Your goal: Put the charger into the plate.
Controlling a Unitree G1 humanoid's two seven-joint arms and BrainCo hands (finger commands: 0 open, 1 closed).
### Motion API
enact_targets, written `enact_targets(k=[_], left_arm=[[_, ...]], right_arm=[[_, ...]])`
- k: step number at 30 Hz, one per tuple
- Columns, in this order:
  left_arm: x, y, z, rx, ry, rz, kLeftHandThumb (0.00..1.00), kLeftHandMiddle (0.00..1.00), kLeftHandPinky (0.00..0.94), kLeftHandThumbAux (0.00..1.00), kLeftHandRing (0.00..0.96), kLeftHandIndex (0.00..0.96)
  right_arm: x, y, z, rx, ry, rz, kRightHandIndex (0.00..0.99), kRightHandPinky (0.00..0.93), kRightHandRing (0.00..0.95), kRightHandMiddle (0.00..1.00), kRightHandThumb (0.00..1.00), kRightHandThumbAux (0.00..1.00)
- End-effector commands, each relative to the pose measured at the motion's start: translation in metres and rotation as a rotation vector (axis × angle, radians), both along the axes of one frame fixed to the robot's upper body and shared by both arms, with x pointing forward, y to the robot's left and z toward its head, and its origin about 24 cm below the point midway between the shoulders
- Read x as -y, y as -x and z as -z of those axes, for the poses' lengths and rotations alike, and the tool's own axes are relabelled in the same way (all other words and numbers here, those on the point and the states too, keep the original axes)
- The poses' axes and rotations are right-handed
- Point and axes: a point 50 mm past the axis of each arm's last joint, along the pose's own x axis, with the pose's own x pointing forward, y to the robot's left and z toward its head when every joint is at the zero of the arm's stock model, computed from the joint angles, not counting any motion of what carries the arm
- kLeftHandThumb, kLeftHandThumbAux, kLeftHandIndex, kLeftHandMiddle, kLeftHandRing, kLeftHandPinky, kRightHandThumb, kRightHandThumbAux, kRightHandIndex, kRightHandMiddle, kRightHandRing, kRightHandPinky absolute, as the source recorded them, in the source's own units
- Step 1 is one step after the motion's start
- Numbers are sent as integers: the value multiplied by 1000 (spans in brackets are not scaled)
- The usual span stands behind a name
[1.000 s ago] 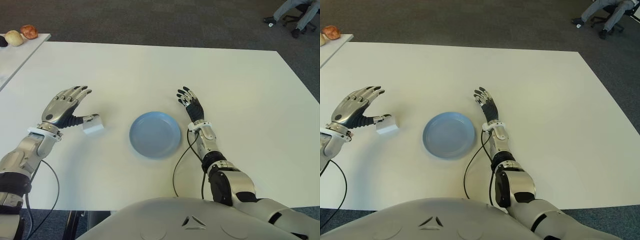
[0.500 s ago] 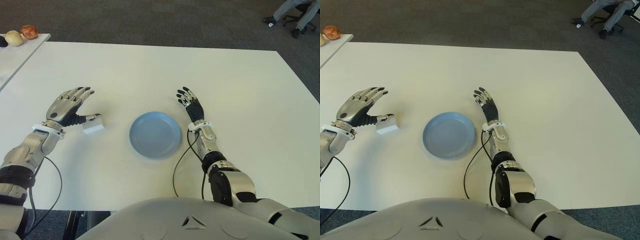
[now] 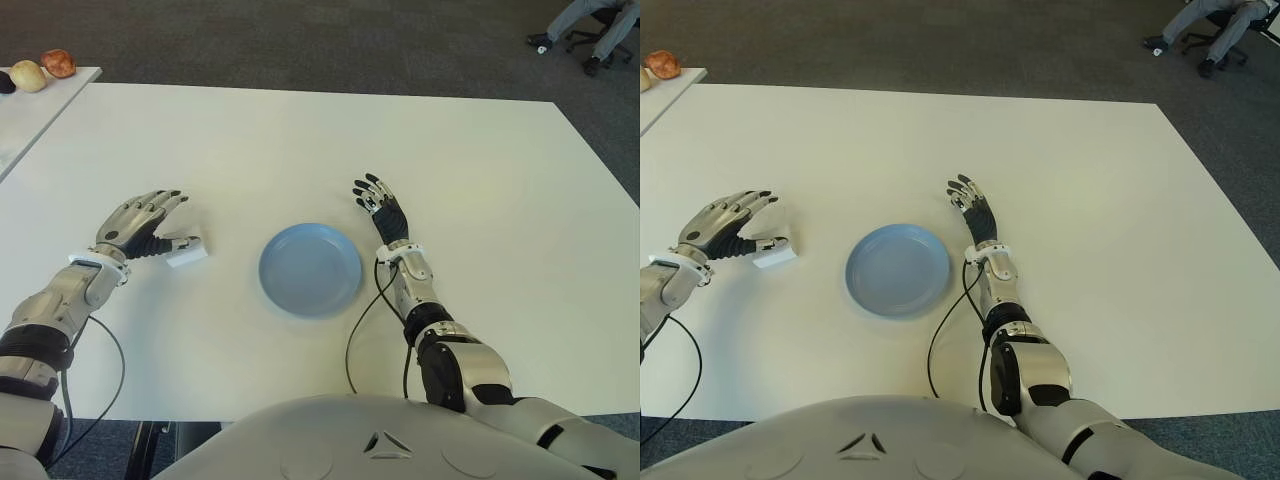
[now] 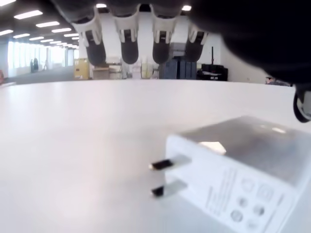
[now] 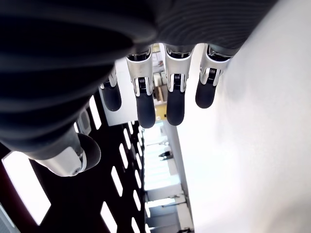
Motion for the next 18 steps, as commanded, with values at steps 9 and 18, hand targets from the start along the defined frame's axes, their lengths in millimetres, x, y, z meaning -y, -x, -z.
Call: enact_targets(k=[9,18], left_arm=[[1,4,8,-108,37,7,244,0,0,235,0,0],[1,8,14,-165,21,25,236,0,0,230,0,0]], right_arm=[[7,28,34,-171,-7,24,114,125,186,231,0,571],[7,28,34,-169,-2,24,113,126,190,236,0,568]])
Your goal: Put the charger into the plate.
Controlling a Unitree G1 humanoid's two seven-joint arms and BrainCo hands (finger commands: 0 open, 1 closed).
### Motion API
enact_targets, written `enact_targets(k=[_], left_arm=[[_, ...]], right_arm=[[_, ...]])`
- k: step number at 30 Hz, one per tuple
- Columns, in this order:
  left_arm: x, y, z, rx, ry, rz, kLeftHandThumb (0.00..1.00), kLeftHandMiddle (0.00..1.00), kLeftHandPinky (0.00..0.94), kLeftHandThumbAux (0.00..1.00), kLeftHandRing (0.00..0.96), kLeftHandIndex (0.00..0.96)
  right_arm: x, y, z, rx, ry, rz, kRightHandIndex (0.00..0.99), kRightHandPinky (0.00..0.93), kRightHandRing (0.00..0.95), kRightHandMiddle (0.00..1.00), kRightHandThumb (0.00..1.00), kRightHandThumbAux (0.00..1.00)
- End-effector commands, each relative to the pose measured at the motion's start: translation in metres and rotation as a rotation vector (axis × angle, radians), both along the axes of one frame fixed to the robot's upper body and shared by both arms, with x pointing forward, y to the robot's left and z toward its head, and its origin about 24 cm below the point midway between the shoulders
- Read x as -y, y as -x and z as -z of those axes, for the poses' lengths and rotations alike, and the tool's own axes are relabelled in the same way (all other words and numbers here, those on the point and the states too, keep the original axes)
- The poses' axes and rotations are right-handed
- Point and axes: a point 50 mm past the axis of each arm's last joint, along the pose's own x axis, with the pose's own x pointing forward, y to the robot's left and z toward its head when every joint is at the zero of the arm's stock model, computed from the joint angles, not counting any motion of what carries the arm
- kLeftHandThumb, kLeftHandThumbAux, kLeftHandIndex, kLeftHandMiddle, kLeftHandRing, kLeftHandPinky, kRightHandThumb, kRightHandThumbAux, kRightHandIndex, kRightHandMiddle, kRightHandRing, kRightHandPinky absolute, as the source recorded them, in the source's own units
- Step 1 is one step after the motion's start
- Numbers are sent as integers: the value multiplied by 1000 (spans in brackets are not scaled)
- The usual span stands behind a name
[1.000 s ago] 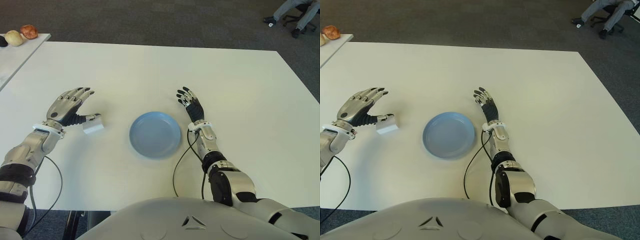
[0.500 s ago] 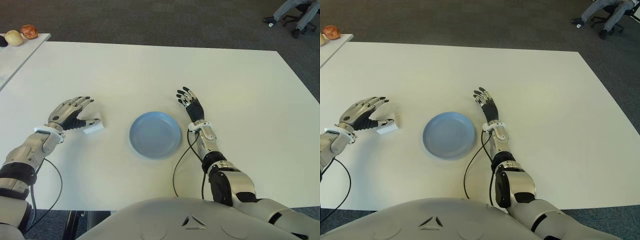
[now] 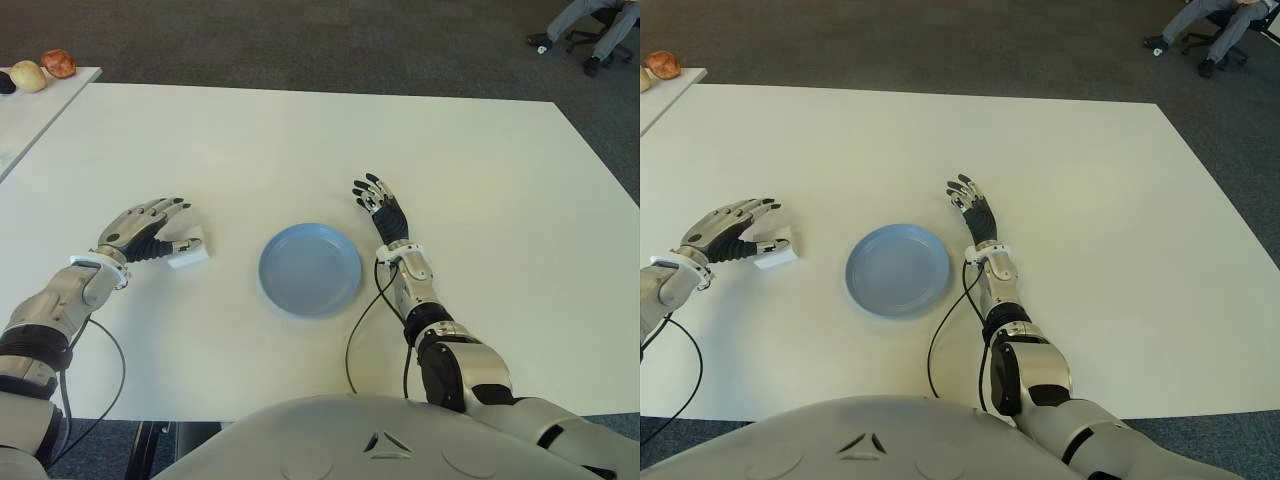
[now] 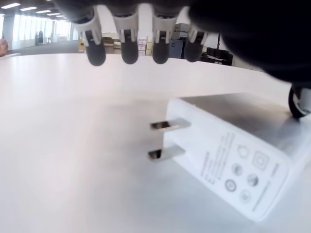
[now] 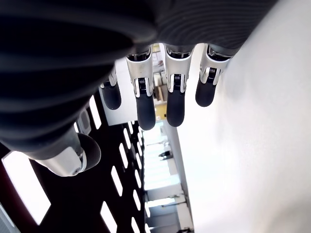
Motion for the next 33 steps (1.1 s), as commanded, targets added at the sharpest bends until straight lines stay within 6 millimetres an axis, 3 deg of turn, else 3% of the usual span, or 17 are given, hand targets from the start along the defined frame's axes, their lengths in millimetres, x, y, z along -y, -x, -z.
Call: enact_targets(k=[1,33], left_arm=[[1,6,10,-83,-27,26,235,0,0,231,0,0],[3,13,13,-102,-3,42,201,0,0,284,0,0]], right_arm=[[7,28,34,-170,-3,26,113,125,190,237,0,568],[7,27,34,-170,11,16,106,102,191,245,0,549]])
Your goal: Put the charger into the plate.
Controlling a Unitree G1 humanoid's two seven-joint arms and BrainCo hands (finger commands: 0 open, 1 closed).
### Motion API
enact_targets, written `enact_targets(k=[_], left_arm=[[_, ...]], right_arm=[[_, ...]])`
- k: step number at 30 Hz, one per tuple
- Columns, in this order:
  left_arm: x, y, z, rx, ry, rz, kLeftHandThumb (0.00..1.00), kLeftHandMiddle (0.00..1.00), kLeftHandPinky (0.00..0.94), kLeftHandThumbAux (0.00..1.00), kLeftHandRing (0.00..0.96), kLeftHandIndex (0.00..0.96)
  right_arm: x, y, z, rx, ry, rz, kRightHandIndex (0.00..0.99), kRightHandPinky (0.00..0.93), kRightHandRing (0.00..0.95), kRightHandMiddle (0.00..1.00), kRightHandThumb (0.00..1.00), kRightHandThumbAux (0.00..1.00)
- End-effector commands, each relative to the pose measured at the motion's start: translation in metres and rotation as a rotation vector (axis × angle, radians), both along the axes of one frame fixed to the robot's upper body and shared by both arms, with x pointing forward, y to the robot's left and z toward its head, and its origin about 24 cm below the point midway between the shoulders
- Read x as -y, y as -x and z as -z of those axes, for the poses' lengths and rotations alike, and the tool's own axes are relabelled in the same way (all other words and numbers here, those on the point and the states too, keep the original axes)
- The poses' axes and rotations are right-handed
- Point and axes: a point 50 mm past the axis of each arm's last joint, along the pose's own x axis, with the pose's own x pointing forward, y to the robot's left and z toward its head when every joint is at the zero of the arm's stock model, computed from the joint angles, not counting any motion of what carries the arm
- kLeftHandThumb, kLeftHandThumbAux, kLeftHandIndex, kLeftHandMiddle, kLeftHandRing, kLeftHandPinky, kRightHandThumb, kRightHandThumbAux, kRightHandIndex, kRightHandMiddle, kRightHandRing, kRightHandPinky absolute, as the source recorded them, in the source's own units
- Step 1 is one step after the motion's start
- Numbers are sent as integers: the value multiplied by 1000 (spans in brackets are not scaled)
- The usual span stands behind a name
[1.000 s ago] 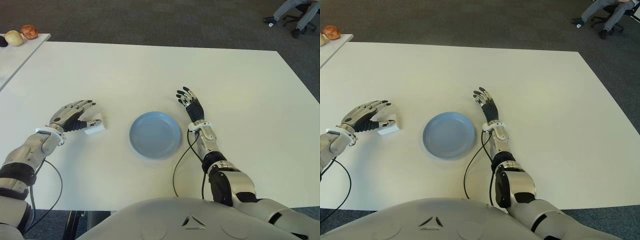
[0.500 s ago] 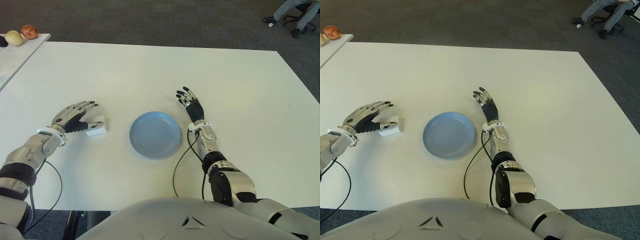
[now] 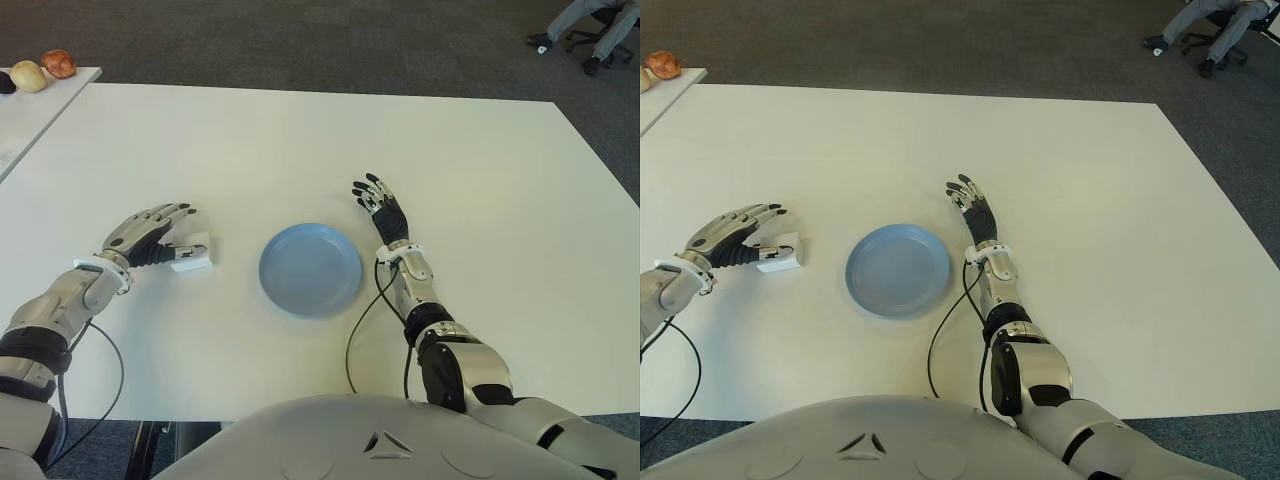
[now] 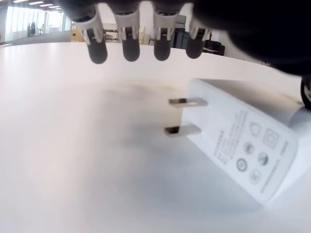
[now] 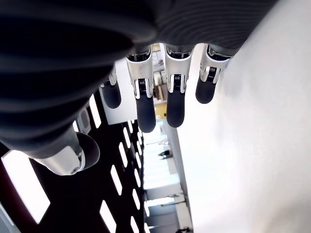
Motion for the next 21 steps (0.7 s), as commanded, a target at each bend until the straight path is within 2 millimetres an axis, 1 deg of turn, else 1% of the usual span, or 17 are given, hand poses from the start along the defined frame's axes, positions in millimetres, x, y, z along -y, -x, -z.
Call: enact_targets(k=[1,10,21], left_arm=[[1,9,8,-69,-12,14,201,0,0,285,0,0],[1,7,-2,-47,8,9,184,0,0,282,0,0],[4,7,-24,19,36,16,157,0,0,285,0,0]], right_arm=[[7,27,34,-171,5,20,106,102,191,245,0,548],[7,27,34,-176,11,19,109,121,196,248,0,543],[6,27,34,-175,3,23,117,134,203,254,0,553]])
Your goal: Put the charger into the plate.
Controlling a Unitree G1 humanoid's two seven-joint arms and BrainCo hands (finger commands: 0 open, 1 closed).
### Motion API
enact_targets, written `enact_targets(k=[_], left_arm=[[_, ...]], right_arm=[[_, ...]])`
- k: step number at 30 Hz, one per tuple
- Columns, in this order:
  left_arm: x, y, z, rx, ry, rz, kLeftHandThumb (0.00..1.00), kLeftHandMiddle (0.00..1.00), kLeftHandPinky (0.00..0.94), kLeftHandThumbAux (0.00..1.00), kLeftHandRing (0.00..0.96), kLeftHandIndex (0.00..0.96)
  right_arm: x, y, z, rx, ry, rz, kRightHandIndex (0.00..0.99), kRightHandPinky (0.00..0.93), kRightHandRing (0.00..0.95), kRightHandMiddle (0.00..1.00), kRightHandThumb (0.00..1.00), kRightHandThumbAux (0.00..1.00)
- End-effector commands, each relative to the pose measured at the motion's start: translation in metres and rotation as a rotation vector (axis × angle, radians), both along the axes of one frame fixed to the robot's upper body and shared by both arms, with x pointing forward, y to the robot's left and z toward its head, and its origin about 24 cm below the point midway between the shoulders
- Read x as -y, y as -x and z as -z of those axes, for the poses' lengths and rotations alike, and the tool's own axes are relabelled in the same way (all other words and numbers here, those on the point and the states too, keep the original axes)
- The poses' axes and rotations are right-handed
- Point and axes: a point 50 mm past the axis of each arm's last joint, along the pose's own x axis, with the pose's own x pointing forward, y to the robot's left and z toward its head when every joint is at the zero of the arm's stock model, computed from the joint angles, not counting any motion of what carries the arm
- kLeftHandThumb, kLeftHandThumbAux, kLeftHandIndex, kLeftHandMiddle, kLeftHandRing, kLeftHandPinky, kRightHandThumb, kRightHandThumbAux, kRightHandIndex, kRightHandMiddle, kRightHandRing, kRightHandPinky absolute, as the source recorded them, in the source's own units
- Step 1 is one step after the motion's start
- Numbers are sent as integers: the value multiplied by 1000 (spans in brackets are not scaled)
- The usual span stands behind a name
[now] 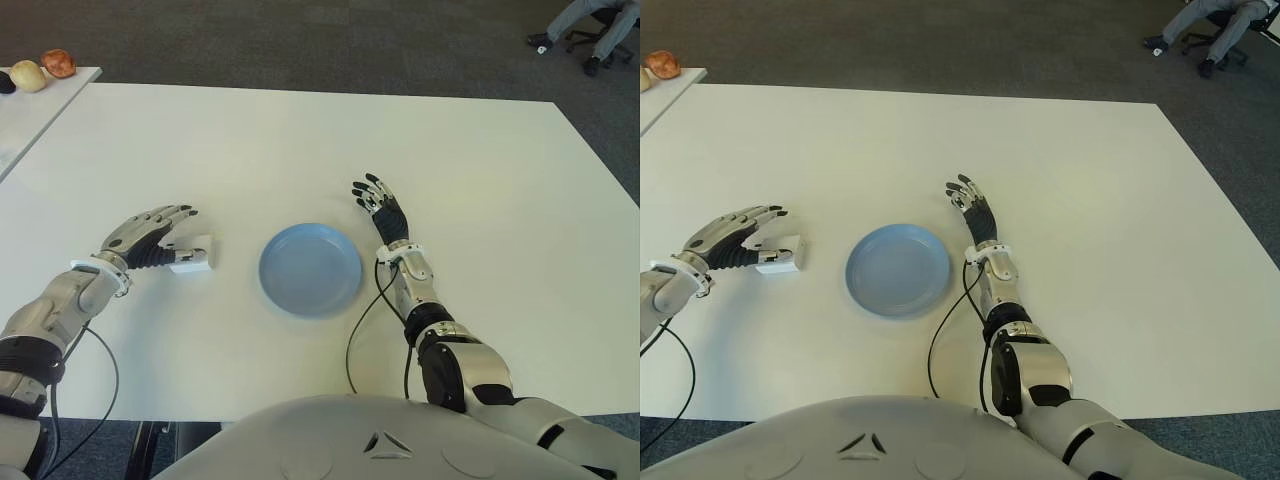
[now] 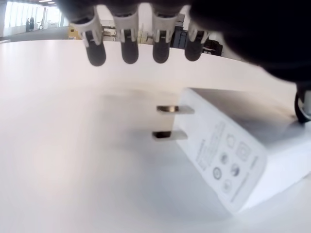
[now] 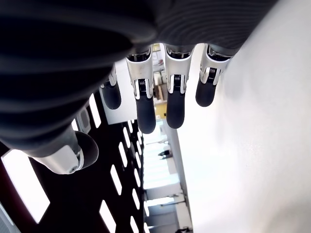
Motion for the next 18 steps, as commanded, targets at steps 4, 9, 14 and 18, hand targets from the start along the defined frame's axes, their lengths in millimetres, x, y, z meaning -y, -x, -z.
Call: enact_targets(k=[4,9,14,18], left_arm=[[0,1,-17,26,5,9,151,0,0,287,0,0],[5,1,-28,57,35,27,158,0,0,276,0,0],[8,3,-33,67,58,33,172,0,0,261,0,0],[10,4,-35,71,73,42,181,0,0,250,0,0]], right_arm=[[6,27,34,-170,-5,24,116,135,204,254,0,559],[5,27,34,-167,-8,18,111,133,205,255,0,565],[5,28,34,-166,-13,16,109,137,208,257,0,570],[6,28,34,-167,-21,15,114,149,216,265,0,576]])
